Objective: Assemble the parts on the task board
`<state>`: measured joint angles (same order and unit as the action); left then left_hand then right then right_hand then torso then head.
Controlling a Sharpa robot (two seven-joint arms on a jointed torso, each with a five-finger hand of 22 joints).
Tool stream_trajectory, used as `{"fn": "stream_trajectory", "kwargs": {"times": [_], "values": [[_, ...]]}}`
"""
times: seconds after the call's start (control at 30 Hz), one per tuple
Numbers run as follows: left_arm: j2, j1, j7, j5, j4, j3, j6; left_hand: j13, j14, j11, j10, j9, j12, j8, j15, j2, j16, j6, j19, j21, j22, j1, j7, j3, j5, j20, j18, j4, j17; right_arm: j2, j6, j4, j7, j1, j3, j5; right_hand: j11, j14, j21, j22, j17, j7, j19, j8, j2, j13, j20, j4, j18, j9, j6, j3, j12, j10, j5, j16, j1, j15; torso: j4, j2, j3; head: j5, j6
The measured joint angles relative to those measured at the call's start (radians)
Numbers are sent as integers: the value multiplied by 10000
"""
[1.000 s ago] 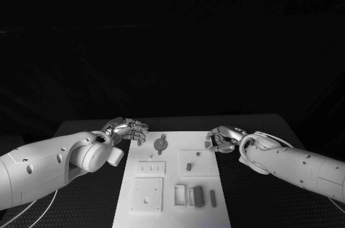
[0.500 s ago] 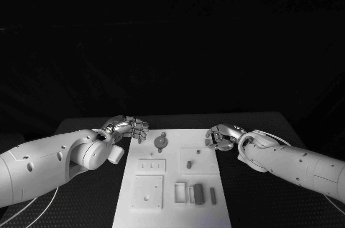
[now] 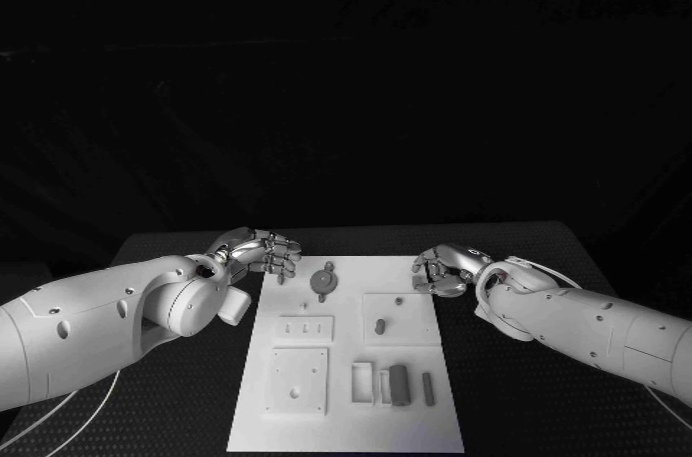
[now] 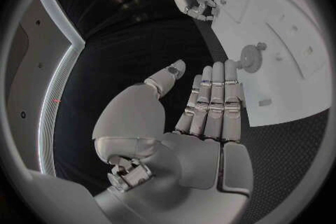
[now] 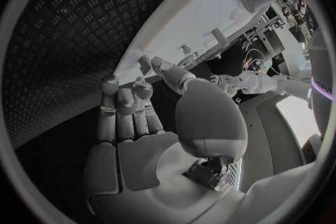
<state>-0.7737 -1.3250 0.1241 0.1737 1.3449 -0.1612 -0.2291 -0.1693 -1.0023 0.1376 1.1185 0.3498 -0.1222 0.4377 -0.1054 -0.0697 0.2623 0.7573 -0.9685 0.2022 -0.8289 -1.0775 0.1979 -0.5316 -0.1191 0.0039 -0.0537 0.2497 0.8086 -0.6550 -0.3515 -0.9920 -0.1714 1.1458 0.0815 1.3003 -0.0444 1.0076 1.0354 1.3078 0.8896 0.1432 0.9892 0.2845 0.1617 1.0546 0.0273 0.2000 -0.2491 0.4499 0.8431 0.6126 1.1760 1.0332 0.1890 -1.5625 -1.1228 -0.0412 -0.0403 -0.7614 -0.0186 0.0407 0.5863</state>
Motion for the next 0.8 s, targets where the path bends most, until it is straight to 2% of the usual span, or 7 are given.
{"fn": "stream_trajectory", "kwargs": {"times": [0.27,0.47,0.8], "values": [[-2,0,-3,13,11,1,6,0,0,0,0,0,0,0,0,0,0,0,0,0,1,0,0,0,0,0,3,0,-1,76,1,116,-8,-29,0,-1,0,2,0,0,-25,-5,18,157,-135,-69,-17,27,0,81,5,-27,39,0,0,-1,55,-99,8,2,-3,-19,23],[-4,-1,-6,21,15,1,8,-8,0,0,0,0,0,0,0,0,0,0,0,0,-8,0,0,0,0,0,5,0,0,113,11,126,-10,-45,0,-1,0,-2,0,0,-39,-7,23,262,-144,-92,-22,28,-1,121,6,-27,38,0,0,-1,65,-167,11,3,-4,-20,43],[-5,-1,-10,29,18,0,9,-7,0,0,-1,2,0,-28,0,0,-38,0,0,0,-6,0,0,0,0,0,16,0,7,150,34,146,-11,-77,0,4,0,6,0,0,-49,-8,23,300,-225,-124,-22,27,-1,167,8,-27,77,0,0,0,146,-179,11,4,-7,-20,83]]}}
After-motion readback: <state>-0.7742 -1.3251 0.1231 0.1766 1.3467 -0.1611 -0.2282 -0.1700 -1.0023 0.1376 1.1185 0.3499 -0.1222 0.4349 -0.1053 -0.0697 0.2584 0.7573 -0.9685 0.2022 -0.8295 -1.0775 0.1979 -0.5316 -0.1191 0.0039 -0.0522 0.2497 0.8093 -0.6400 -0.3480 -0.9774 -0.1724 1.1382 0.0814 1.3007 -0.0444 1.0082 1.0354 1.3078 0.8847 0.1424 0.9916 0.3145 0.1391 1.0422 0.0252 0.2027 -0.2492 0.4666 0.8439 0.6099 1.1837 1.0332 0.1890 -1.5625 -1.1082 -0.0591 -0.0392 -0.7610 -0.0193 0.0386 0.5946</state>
